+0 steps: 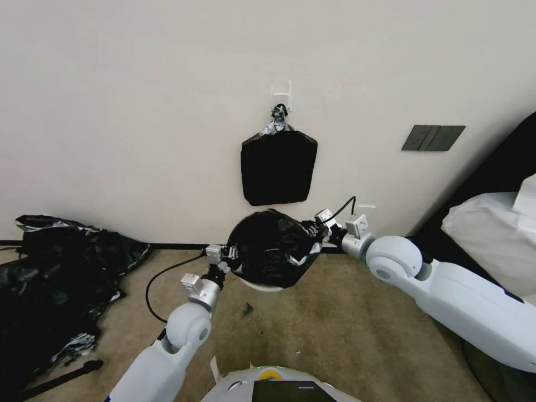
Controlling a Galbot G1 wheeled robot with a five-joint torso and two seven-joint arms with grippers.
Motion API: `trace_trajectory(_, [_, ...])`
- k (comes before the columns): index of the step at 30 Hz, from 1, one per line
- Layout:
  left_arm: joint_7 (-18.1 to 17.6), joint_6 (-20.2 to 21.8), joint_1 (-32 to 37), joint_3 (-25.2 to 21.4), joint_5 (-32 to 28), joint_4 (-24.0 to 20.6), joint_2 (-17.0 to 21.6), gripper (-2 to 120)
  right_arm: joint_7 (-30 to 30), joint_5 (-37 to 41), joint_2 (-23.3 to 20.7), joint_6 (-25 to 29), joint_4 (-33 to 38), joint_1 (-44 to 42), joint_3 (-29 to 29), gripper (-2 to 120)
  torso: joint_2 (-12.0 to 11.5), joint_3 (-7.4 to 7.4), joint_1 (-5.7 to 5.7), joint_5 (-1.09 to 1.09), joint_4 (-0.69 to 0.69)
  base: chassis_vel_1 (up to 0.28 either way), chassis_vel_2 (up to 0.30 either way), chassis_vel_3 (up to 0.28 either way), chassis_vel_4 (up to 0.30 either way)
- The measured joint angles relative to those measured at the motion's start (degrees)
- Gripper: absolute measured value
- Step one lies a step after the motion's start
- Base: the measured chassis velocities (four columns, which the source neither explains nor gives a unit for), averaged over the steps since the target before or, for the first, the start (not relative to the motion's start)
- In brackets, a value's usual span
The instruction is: Place a trash bag onto the trash bin.
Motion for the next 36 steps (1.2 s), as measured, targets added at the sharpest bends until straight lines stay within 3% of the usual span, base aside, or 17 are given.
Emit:
trace_trajectory(7, [-1.04,1.36,-0.56,-0.93,-4.71,0.2,-0.36,1,1.54,-0.13,0.51,0.67,0.4,-0.7,0.07,6,0.0,0.0,0.0,-0.01,-0.02,0.0,0.0,0.0,0.0])
trace_trajectory(11, [-1.05,1.52,-0.49,-0.95,-4.3,0.29,-0.31,1,5.53,0.03,1.87,1.78,0.48,-0.68,0.41,22,0.0,0.0,0.0,0.01,0.01,0.0,0.0,0.0,0.0])
trace_trajectory(18, [-1.9,1.79,-0.61,-0.93,-2.61,2.19,-0.82,1,11.12,3.5,1.67,1.72,4.81,-4.74,9.34,46,0.0,0.0,0.0,-0.02,-0.02,0.0,0.0,0.0,0.0])
trace_trajectory(22, [-2.86,1.8,-0.89,-0.38,-0.38,2.6,-1.13,1,13.37,8.7,2.87,0.9,9.6,-6.57,15.23,59,0.0,0.0,0.0,-0.01,-0.02,0.0,0.0,0.0,0.0])
trace_trajectory(23, [-3.64,1.8,-1.07,0.13,0.82,2.49,-1.25,1,16.26,13.26,3.8,-0.09,12.67,-6.52,16.0,67,0.0,0.0,0.0,-0.03,-0.02,0.0,0.0,0.0,0.0])
trace_trajectory(25, [-5.33,1.79,-1.38,1.04,3.44,1.78,-1.4,1,21.55,18.63,5.11,-1.62,17.8,-6.65,14.9,77,0.0,0.0,0.0,-0.02,0.01,0.0,0.0,0.0,0.0])
trace_trajectory(31, [-7.95,1.86,-1.4,2.66,7.83,0.02,-1.27,1,29.96,23.56,8.5,-4.38,20.47,-9.96,10.02,95,0.0,0.0,0.0,0.0,-0.01,0.0,0.0,0.0,0.0])
trace_trajectory(32, [-8.03,1.89,-1.37,2.7,7.94,-0.09,-1.24,1,30.08,23.6,8.58,-4.43,20.47,-10.05,9.93,96,0.0,0.0,0.0,0.01,-0.01,0.0,0.0,0.0,0.0])
trace_trajectory(34, [-9.39,2.1,-0.37,2.8,10.76,-1.92,-0.5,1,35.99,26.65,11.64,-6.35,20.44,-12.38,6.84,99,0.0,0.0,0.0,-0.01,0.0,0.0,0.0,0.0,0.0])
trace_trajectory(36, [-9.51,1.97,-0.23,2.67,11.28,-2.13,-0.25,1,36.44,27.22,11.99,-6.43,20.39,-12.65,6.57,97,0.0,0.0,0.0,-0.01,0.0,0.0,0.0,0.0,0.0])
